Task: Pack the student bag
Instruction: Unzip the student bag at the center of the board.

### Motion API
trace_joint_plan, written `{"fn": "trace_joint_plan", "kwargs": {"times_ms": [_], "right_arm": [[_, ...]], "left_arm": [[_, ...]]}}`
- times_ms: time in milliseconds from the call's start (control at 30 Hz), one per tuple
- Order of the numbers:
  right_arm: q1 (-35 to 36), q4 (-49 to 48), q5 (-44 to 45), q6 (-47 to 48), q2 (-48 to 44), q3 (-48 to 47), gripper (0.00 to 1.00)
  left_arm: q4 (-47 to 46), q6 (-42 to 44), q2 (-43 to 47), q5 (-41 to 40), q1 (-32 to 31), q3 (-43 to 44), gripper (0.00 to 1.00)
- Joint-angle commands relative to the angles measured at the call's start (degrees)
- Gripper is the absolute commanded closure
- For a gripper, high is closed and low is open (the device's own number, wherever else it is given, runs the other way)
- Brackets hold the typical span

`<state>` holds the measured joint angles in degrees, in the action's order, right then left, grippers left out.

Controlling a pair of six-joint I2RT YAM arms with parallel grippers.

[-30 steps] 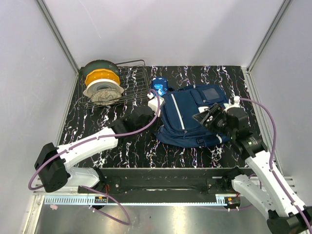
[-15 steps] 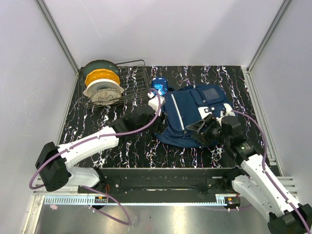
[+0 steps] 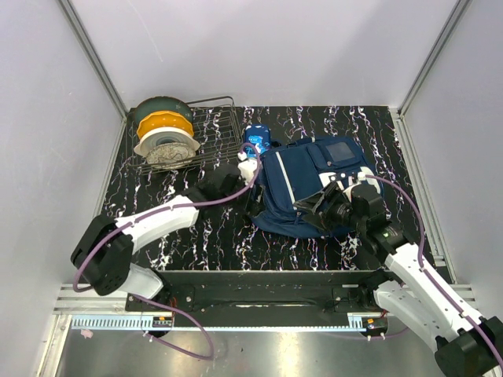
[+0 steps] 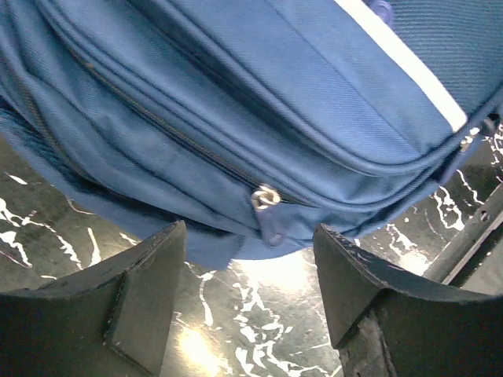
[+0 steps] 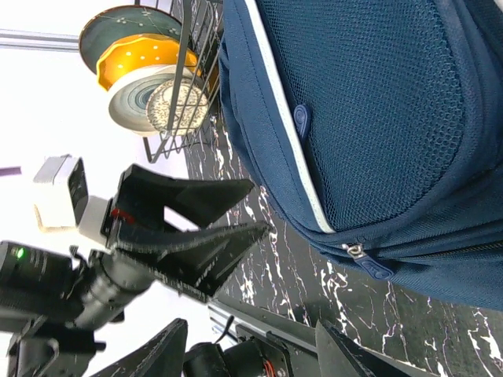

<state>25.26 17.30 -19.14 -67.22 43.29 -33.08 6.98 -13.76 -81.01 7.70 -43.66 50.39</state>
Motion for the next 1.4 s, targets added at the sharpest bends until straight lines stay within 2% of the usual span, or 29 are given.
{"fn": "trace_joint_plan", "kwargs": {"times_ms": [0, 133, 200, 400, 667, 933, 1367], "right_arm": [[0.6, -1.7, 0.2, 1.0, -1.4, -1.3, 0.3], [0.6, -1.9, 0.7, 0.7, -1.5, -0.7, 0.3], [0.6, -2.1, 0.6, 0.7, -1.3, -0.7, 0.3], [0.5, -1.6, 0.8, 1.2, -1.4, -1.0, 0.3], [0.5, -2.4, 0.6, 1.1, -0.5, -0.8, 0.3], [0.5, -2.2, 0.6, 1.2, -0.7, -1.0, 0.3], [0.5, -1.6, 1.0, 1.3, -1.4, -1.1, 0.3]], "left_arm": [[-5.2, 4.9, -1.4, 11.2, 3.9, 0.8, 0.31], [-5.6, 6.2, -3.5, 16.3, 4.7, 2.5, 0.34], [-5.4, 6.2, -4.4, 18.2, 4.7, 3.5, 0.39], [-5.2, 6.3, -0.3, 13.6, 4.7, 1.6, 0.41], [-5.9, 6.3, 3.1, 13.7, 4.6, 1.0, 0.4], [-5.5, 5.9, -3.4, 17.3, 4.6, 1.9, 0.41], [-7.9, 4.8, -8.9, 14.7, 4.5, 1.6, 0.42]]}}
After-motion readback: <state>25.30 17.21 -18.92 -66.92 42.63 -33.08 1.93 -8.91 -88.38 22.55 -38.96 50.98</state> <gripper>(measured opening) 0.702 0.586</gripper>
